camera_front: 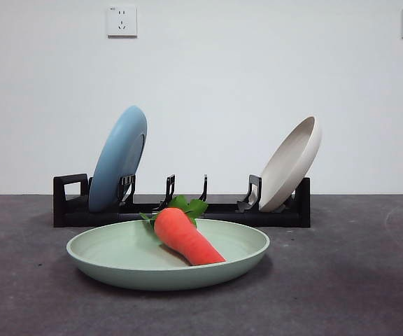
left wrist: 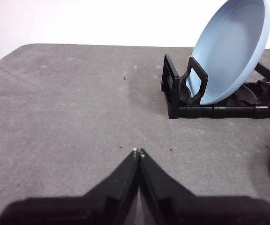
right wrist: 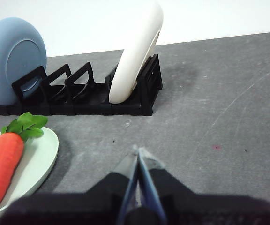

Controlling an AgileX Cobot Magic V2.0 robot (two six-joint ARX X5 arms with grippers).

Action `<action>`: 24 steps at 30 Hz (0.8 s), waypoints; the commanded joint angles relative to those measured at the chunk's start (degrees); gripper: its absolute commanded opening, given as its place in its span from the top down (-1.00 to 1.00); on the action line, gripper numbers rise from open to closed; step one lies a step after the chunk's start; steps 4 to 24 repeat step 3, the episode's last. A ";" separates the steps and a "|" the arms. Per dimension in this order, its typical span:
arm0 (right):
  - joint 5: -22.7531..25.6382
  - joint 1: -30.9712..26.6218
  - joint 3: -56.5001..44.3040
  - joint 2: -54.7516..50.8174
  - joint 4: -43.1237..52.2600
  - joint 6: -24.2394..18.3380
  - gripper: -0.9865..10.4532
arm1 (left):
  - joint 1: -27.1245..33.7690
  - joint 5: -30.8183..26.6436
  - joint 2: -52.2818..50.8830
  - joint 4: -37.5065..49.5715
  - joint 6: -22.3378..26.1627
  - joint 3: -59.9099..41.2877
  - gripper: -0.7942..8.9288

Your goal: Take the green plate from the plate rack,put the plate on the table,take the carrot from the table,put the carrot in the plate

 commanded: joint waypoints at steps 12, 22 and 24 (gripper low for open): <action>0.15 -0.02 -0.74 -0.15 -0.33 0.66 0.83 | 0.15 -0.07 -0.15 0.31 -0.35 -0.83 0.84; 0.15 -0.02 -0.74 -0.15 -0.33 0.66 0.83 | 0.15 -0.07 -0.15 0.31 -0.35 -0.83 0.84; 0.15 -0.02 -0.74 -0.15 -0.33 0.66 0.83 | 0.15 -0.07 -0.15 0.31 -0.35 -0.83 0.84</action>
